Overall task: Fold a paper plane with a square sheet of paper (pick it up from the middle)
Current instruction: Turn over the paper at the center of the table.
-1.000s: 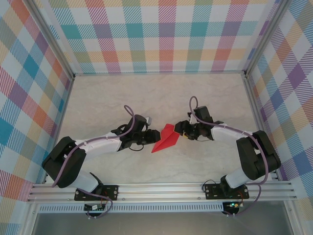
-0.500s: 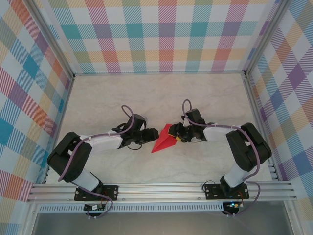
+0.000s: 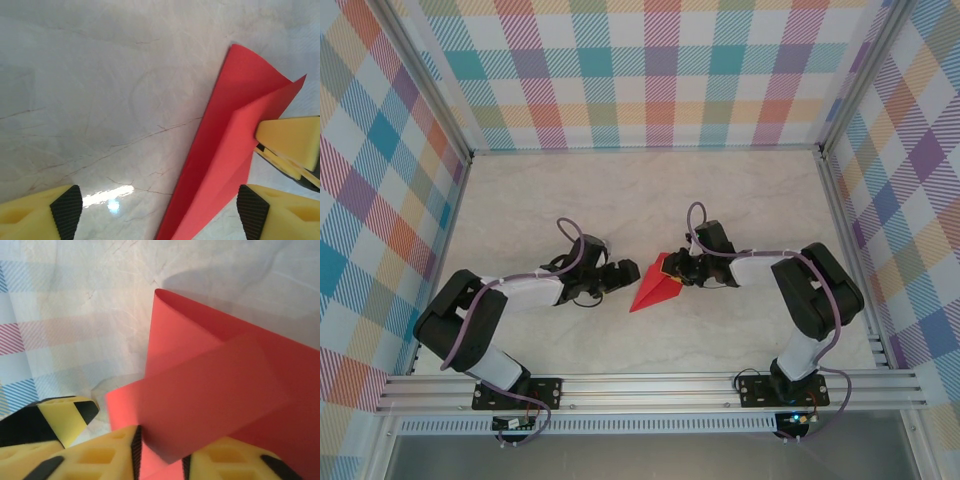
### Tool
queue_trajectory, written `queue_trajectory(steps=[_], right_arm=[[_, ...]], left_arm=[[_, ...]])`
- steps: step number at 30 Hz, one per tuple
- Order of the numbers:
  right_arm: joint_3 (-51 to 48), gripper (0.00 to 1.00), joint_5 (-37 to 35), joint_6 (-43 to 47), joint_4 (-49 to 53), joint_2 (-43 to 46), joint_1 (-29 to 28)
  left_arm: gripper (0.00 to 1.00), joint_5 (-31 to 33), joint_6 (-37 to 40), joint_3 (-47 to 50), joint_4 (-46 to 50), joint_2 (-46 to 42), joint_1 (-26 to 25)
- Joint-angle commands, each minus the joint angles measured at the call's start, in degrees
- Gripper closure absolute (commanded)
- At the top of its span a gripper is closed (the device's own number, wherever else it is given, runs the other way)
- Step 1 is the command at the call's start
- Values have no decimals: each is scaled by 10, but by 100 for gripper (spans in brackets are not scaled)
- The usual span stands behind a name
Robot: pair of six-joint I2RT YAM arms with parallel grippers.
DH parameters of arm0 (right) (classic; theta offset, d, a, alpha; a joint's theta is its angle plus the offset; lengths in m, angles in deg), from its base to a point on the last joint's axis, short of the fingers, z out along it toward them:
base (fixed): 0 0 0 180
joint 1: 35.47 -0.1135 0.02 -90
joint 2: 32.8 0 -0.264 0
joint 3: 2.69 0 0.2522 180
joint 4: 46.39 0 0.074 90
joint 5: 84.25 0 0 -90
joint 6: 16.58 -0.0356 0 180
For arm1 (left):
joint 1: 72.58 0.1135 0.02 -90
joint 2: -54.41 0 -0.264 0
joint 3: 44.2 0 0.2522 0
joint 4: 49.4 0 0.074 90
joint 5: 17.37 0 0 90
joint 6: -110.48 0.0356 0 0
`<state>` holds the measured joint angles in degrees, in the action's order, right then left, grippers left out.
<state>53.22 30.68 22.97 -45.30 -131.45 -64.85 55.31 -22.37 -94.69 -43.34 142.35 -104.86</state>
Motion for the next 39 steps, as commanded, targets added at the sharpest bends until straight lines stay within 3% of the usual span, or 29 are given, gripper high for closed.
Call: queue_trajectory(steps=[1,7,19,24,28,34,39], right_arm=[[6,81,22,10,-66,-3,-4],[4,92,41,26,-113,36,-3],[72,92,175,41,-103,102,29],[91,91,215,28,-107,96,37],[96,91,239,12,-128,89,38],[103,91,261,0,-138,80,40],[107,90,269,-4,-138,71,40]], left_arm=[[10,-49,6,13,-41,-25,22],[0,-157,-20,38,-118,-29,65],[0,-316,-82,38,-255,-32,98],[2,-338,-116,50,-332,-49,98],[13,-342,-158,62,-421,-53,98],[36,-346,-178,62,-455,-50,95],[48,-353,-179,62,-466,-55,90]])
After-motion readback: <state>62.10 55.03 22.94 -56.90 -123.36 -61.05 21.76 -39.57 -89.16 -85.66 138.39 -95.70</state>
